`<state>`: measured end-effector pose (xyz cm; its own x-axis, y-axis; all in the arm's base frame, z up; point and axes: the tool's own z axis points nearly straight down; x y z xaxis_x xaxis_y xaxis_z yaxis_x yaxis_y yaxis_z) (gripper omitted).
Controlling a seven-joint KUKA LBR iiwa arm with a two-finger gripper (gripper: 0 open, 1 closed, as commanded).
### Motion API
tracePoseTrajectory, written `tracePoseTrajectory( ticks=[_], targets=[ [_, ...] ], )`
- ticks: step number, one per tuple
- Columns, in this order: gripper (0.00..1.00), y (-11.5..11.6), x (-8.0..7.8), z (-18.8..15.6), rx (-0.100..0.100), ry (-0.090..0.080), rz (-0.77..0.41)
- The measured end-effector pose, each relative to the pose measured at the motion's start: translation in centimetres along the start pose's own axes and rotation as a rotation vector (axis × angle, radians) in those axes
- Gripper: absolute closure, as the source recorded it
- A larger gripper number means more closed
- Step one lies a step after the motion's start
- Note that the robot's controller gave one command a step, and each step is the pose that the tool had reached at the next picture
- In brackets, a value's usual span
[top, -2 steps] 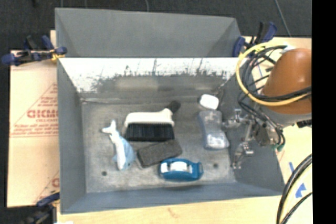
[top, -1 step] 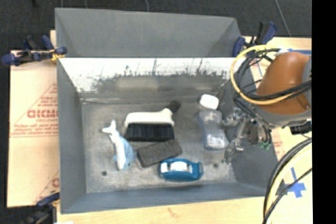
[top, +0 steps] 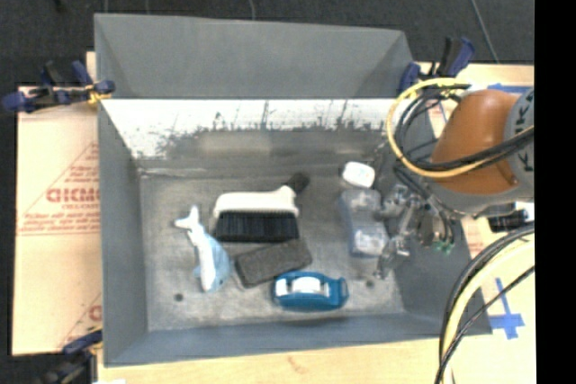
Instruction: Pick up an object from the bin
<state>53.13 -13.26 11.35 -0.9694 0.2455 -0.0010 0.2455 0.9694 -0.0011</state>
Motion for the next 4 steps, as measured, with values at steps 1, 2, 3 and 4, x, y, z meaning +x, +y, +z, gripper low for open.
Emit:
tracePoseTrajectory(
  ticks=[1, 2, 3, 4],
  targets=[
    [0.00, 0.5, -0.9, -1.8, -0.001, -0.003, 0.012],
    [0.00, 0.9, -2.0, 2.7, -0.002, -0.008, 0.141],
    [1.00, 0.3, -2.6, 3.6, -0.007, -0.029, 0.285],
    [1.00, 0.3, -2.6, 3.6, -0.007, -0.028, 0.285]
  ],
)
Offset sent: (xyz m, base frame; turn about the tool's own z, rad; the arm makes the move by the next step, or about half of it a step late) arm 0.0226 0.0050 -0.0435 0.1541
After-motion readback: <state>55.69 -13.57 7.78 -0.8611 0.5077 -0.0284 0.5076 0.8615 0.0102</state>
